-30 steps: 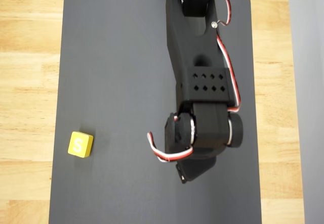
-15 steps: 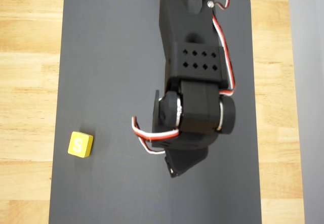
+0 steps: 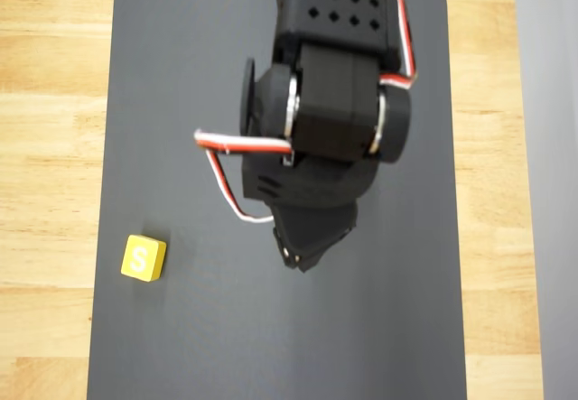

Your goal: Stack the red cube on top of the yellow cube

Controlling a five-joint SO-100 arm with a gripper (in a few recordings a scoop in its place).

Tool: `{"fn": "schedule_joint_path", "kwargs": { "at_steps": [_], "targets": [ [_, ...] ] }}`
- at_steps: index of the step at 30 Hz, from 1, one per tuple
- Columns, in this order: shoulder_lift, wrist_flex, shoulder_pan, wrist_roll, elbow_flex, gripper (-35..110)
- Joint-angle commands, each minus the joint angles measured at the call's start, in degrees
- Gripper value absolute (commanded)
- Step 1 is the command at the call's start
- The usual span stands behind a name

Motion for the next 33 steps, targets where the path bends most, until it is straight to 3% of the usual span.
{"fn": "schedule_joint_path", "kwargs": {
  "at_steps": [1,16,33],
  "targets": [
    [7.03,4.04,1.76,-1.05,5.19,10],
    [4.92,4.57,13.71,-2.55,0.62,13],
    [-18.37,16.17,24.96,-6.15,-34.28,14]
  ]
}}
